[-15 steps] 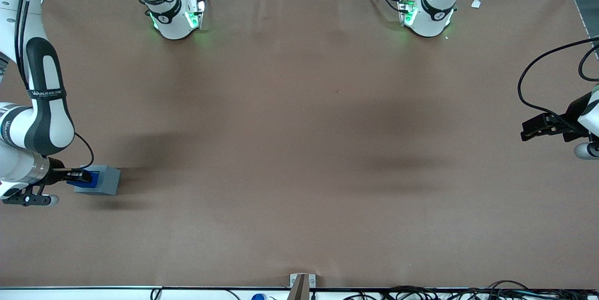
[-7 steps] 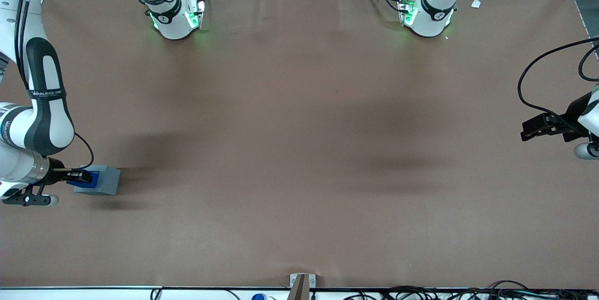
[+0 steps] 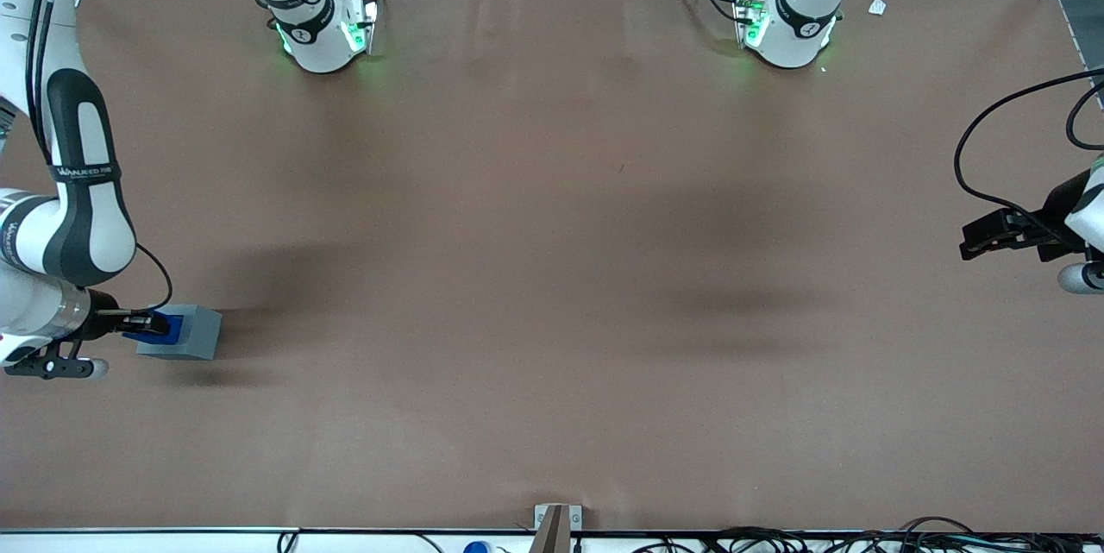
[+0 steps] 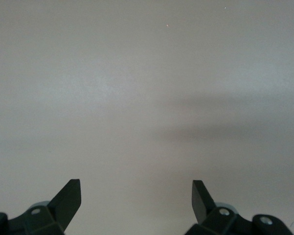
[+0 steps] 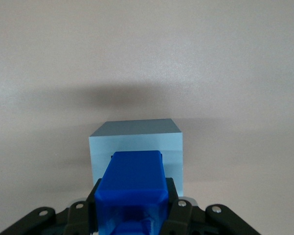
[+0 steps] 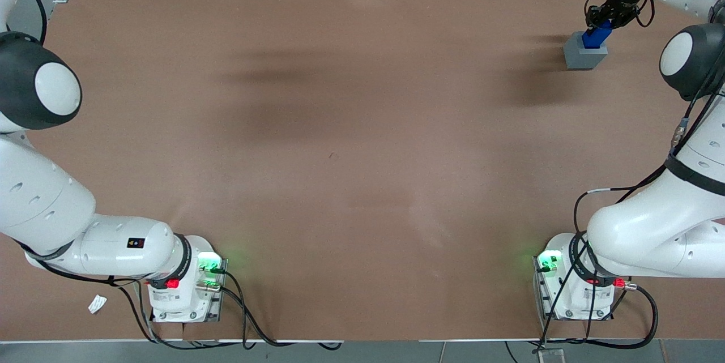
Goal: Insert blue part into gray base with right arm
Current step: 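Lower the blue block into the gray base's hole, pressing down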
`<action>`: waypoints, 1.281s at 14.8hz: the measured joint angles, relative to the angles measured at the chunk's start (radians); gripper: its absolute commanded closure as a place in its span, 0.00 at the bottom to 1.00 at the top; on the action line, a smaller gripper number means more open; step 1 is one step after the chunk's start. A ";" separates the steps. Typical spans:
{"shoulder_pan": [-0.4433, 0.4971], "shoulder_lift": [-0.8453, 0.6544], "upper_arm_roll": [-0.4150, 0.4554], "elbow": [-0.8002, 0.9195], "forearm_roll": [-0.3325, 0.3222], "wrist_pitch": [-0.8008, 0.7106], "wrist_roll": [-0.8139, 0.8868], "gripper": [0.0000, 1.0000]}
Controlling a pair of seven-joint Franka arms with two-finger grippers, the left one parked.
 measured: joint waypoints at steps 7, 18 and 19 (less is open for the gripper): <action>0.000 0.002 0.000 0.001 0.000 -0.017 0.000 0.94; 0.000 0.012 0.000 0.001 0.000 -0.017 -0.001 0.00; 0.000 0.013 0.000 0.001 0.000 -0.017 -0.001 0.00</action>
